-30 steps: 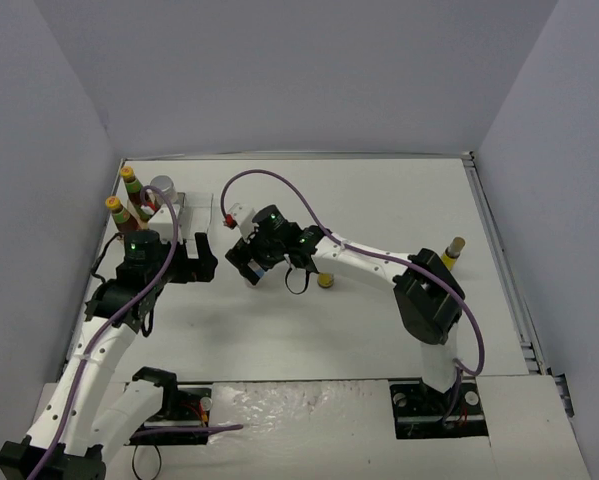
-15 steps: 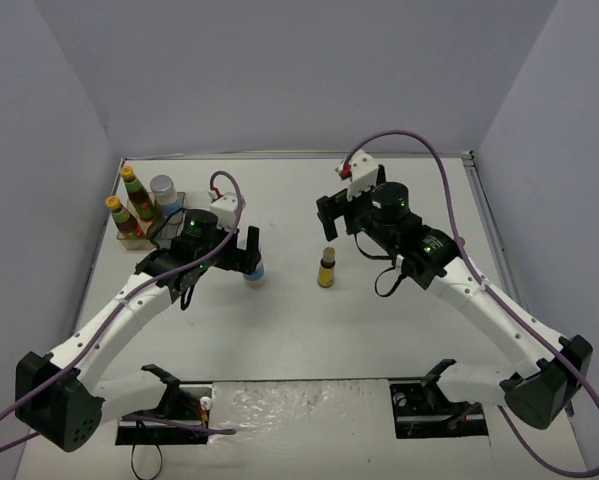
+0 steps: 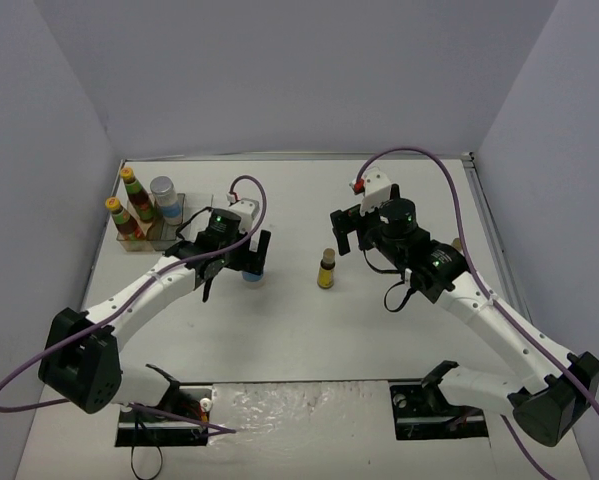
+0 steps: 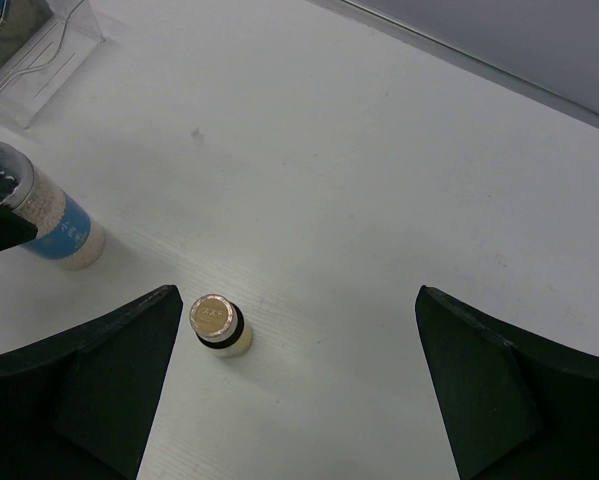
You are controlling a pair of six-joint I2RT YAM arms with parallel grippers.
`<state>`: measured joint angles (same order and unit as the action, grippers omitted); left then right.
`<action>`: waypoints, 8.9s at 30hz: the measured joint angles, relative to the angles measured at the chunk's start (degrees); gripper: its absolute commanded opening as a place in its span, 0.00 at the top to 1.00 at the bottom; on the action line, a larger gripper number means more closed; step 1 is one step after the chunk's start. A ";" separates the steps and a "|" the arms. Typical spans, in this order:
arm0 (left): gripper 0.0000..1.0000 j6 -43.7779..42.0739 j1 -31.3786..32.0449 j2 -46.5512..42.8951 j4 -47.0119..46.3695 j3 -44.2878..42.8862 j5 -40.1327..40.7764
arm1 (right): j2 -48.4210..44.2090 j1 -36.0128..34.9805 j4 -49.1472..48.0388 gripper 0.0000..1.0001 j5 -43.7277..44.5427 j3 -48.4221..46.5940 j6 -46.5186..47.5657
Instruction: Organize the condiment bottles
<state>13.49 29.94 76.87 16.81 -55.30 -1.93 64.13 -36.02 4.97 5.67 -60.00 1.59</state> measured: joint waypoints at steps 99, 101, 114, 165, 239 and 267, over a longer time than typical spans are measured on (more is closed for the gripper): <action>0.03 -0.98 -21.08 -0.72 3.14 -14.13 -1.31 | -9.30 2.24 -1.73 0.00 -2.63 6.11 -5.04; 0.03 -0.55 -14.81 -3.63 1.07 -12.92 -1.85 | -9.98 2.24 -1.68 0.00 -2.07 6.11 -5.30; 0.03 -1.36 14.52 6.31 -13.18 -7.61 -4.69 | -13.19 2.24 1.84 0.00 4.07 5.79 -6.20; 1.00 -2.32 -7.60 9.38 -10.57 -17.69 6.18 | -8.36 2.59 4.07 0.00 7.88 5.18 -4.78; 0.04 0.25 -20.37 11.32 -7.63 -22.70 -2.80 | -3.29 23.43 13.96 0.00 24.15 5.96 -24.31; 0.03 -0.84 -6.04 -9.21 3.53 -3.33 -5.94 | 13.42 35.59 8.99 0.71 19.40 7.27 -29.89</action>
<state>12.64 23.90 67.66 20.34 -58.63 -7.88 77.56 -0.43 13.96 25.07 -52.74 -28.30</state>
